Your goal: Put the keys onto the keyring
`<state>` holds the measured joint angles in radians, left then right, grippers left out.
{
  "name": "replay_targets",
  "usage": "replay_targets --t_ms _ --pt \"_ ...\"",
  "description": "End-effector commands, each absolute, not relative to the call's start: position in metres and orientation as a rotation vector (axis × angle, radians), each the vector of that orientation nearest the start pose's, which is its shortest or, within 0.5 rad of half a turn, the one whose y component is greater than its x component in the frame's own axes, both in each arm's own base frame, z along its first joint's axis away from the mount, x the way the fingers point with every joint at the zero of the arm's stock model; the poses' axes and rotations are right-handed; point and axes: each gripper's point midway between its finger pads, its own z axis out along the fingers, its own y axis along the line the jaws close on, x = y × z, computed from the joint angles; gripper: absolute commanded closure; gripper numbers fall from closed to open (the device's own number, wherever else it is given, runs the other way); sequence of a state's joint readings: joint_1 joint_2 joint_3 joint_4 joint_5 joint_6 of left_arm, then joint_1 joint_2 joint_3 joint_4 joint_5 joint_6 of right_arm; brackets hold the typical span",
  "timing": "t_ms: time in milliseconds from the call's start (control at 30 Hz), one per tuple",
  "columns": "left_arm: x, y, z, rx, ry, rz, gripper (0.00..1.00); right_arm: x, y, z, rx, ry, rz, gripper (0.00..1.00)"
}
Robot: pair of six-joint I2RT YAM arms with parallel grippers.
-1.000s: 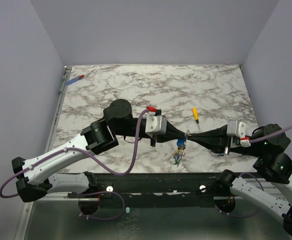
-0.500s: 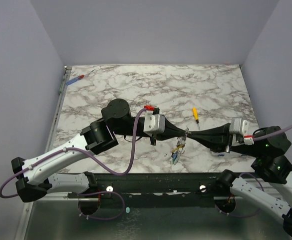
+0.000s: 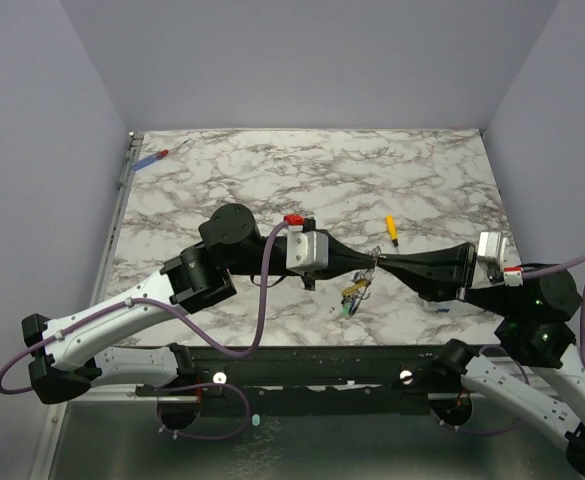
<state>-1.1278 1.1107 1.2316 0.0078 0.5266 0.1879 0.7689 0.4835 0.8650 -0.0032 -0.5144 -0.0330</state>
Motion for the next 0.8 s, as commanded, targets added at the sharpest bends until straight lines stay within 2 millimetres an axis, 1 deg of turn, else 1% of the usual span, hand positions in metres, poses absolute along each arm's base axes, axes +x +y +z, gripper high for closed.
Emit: replay_targets --t_ms 0,100,200,233,267,333,367,433,567,767 --pt "0.086 -0.377 0.393 1.330 0.996 -1.114 1.00 0.089 0.196 0.482 -0.757 0.756 0.953 0.99" --pt "0.086 -0.377 0.393 1.329 0.995 -1.103 1.00 0.089 0.194 0.485 -0.739 0.744 0.954 0.99" --pt "0.087 -0.377 0.397 1.314 0.997 -1.097 0.99 0.090 0.197 0.481 -0.759 0.762 0.949 0.99" --pt "0.088 -0.376 0.399 1.306 0.998 -1.094 0.93 0.090 0.197 0.480 -0.766 0.767 0.946 0.99" --pt "0.088 -0.375 0.402 1.297 0.997 -1.090 0.84 0.090 0.197 0.479 -0.771 0.770 0.943 0.99" --pt "0.089 -0.371 0.408 1.278 0.992 -1.084 0.70 0.089 0.197 0.476 -0.788 0.778 0.940 0.99" --pt "0.089 -0.369 0.412 1.268 0.990 -1.085 0.65 0.088 0.198 0.475 -0.798 0.785 0.939 0.99" --pt "0.088 -0.365 0.420 1.248 0.982 -1.090 0.60 0.087 0.199 0.469 -0.832 0.799 0.927 0.99" --pt "0.083 -0.359 0.433 1.226 0.964 -1.111 0.58 0.082 0.202 0.460 -0.899 0.826 0.928 0.99" --pt "0.075 -0.360 0.445 1.227 0.948 -1.171 0.58 0.074 0.209 0.444 -1.009 0.865 0.956 0.99"
